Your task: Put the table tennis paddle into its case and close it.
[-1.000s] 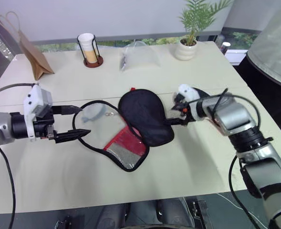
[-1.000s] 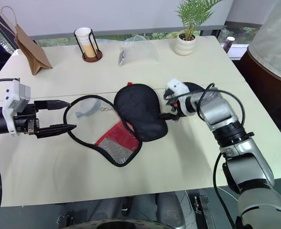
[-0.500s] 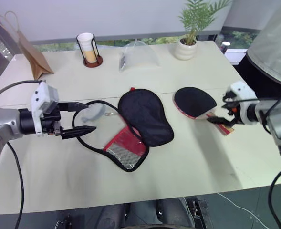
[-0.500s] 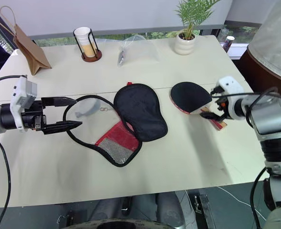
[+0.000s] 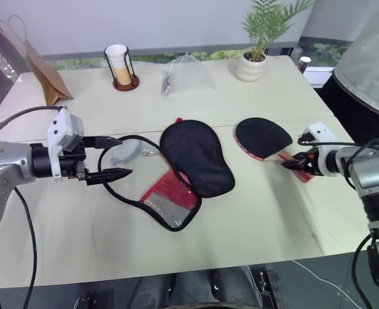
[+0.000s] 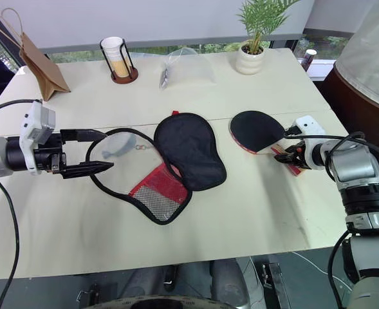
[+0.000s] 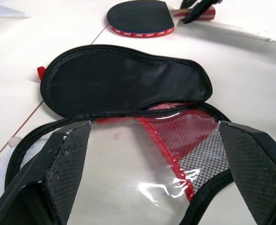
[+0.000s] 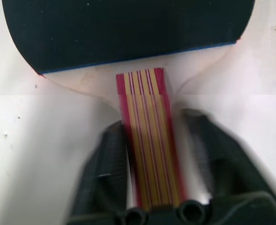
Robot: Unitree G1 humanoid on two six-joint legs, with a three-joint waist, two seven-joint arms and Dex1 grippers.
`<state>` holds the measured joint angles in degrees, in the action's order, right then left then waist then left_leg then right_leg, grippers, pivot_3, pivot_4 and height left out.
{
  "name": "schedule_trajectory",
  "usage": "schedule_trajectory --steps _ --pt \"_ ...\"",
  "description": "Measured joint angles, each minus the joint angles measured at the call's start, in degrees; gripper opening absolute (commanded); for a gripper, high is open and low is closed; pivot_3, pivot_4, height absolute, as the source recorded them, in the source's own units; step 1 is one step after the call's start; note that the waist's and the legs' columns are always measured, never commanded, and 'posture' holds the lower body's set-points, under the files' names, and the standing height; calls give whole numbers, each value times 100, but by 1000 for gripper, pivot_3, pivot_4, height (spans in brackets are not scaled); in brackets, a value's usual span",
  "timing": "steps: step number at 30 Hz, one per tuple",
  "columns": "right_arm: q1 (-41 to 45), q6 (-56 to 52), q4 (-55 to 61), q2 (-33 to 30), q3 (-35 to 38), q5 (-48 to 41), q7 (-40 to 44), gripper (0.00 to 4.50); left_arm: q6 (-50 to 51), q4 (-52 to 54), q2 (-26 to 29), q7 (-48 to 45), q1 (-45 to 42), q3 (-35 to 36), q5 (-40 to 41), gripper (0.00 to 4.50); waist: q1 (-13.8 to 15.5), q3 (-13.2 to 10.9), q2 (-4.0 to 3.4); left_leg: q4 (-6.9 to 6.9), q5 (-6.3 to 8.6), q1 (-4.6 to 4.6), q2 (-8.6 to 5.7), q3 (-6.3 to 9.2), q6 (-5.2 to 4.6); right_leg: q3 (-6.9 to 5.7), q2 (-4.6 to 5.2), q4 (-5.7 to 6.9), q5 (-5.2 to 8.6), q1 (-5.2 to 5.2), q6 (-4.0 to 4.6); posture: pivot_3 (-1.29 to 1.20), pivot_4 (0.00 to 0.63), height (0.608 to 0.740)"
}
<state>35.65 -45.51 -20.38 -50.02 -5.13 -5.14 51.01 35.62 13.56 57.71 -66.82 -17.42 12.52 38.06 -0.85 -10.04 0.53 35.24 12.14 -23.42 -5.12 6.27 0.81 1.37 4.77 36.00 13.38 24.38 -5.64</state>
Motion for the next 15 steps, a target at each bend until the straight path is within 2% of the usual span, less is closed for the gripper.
schedule_trajectory --steps 4,7,11,15 --pt "51 -398 172 6 4 -79 -26 807 -9 0 0 -19 0 0 -7 4500 3 -1 -1 -1 0 0 0 1 0 0 0 1 0 1 0 0 150 740" --pt "250 -1287 698 121 100 -220 -255 807 -30 -9 -31 -23 -3 -1 -16 4500 -20 -6 -10 -3 0 -3 0 1 0 3 1 4 -1 9 -1 0 150 740" --pt "735 -2723 2004 322 336 -594 -545 807 -112 -83 -117 -34 -74 -51 -56 4500 -19 -10 -15 -10 0 -4 6 4 0 3 -6 5 -5 16 -10 0 150 740" --pt "1009 -3860 3260 872 383 -942 -889 807 -127 -146 -205 -51 -144 -137 -122 4500 4 -9 -12 -9 1 -5 5 9 0 -1 -4 3 -7 13 -14 0 150 740"
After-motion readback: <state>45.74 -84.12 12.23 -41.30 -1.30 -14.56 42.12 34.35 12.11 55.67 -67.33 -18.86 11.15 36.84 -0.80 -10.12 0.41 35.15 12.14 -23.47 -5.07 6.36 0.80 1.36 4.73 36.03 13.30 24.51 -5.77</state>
